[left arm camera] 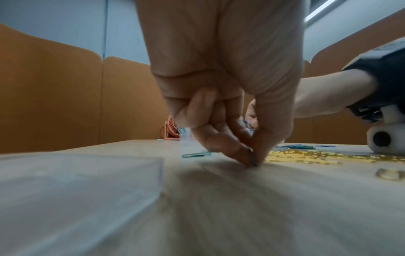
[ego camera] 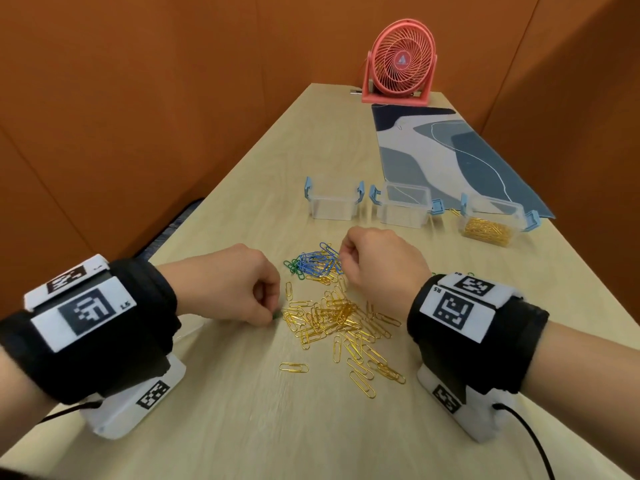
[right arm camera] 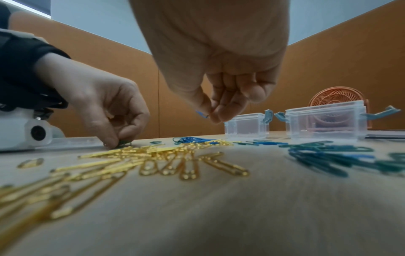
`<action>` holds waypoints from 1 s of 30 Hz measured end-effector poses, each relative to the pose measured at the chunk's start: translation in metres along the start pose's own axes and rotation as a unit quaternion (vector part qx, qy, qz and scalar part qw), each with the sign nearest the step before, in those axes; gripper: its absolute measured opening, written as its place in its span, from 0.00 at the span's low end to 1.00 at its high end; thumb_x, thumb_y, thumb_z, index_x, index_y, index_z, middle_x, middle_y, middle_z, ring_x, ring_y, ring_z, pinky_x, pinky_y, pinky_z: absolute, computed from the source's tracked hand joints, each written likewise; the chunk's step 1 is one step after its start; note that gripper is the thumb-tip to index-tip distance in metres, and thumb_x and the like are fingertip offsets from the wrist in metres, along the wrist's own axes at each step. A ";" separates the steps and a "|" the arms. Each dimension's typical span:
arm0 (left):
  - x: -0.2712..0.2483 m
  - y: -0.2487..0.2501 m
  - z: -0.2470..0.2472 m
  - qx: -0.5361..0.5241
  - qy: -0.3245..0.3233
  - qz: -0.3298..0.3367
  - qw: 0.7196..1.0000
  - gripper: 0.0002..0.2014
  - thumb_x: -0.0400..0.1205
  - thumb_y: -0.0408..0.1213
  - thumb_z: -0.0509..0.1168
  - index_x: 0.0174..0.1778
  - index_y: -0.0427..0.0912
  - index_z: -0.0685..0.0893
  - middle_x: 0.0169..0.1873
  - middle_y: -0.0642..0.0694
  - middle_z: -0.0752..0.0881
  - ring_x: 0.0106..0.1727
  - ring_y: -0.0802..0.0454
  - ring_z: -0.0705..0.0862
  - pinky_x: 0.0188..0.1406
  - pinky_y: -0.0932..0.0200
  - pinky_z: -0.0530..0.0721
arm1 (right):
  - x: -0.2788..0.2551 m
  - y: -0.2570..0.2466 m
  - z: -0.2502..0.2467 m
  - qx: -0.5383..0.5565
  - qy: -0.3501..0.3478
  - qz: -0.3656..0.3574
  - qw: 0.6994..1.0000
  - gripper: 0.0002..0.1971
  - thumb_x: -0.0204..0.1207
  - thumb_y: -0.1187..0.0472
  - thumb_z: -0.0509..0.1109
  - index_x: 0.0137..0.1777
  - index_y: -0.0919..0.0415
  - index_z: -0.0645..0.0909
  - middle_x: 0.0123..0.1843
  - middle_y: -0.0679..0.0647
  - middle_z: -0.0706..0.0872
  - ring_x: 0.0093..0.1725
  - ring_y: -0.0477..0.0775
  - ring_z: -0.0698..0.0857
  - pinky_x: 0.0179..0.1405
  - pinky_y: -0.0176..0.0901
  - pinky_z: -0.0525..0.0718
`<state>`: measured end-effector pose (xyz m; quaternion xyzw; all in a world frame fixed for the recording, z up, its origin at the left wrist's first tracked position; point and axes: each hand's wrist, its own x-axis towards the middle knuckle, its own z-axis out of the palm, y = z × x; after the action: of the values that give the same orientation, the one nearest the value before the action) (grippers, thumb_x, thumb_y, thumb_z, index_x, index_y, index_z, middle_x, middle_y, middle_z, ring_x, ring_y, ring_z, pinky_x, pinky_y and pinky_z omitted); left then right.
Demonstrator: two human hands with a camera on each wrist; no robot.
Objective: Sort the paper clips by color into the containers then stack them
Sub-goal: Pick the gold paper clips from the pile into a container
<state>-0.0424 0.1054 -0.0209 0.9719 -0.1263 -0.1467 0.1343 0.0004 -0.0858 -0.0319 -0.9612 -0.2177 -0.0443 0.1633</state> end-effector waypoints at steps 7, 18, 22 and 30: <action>0.011 -0.008 -0.002 0.058 0.151 -0.048 0.986 0.01 0.76 0.39 0.67 0.40 0.51 0.83 0.38 0.55 0.85 0.30 0.62 0.76 0.31 0.66 0.72 | 0.003 0.009 0.001 0.039 -0.031 0.049 0.998 0.09 0.78 0.59 0.60 0.53 0.56 0.80 0.49 0.54 0.86 0.50 0.58 0.84 0.46 0.46 0.81; 0.004 0.033 0.020 0.064 0.054 0.101 0.991 0.13 0.82 0.43 0.60 0.60 0.49 0.83 0.52 0.51 0.81 0.47 0.58 0.77 0.53 0.69 0.75 | -0.048 0.018 -0.016 0.059 -0.075 0.000 0.995 0.07 0.77 0.56 0.64 0.47 0.53 0.84 0.45 0.49 0.88 0.42 0.50 0.83 0.50 0.43 0.82; -0.005 0.033 0.021 0.031 0.054 0.104 0.993 0.36 0.69 0.66 0.63 0.70 0.51 0.74 0.60 0.55 0.76 0.61 0.61 0.74 0.57 0.75 0.69 | -0.075 0.034 -0.030 0.068 -0.145 -0.005 0.987 0.31 0.64 0.39 0.75 0.67 0.46 0.75 0.58 0.42 0.77 0.53 0.42 0.77 0.56 0.31 0.73; 0.003 0.042 0.036 0.017 0.003 0.055 0.998 0.53 0.55 0.69 0.74 0.76 0.56 0.62 0.62 0.58 0.64 0.65 0.58 0.64 0.67 0.68 0.67 | -0.052 0.023 -0.014 0.028 -0.220 -0.087 0.971 0.59 0.49 0.40 0.84 0.80 0.42 0.56 0.73 0.45 0.62 0.75 0.47 0.60 0.77 0.41 0.63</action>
<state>-0.0595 0.0574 -0.0424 0.9660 -0.1817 -0.1336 0.1261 -0.0367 -0.1310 -0.0334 -0.9196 -0.3326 0.1605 0.1341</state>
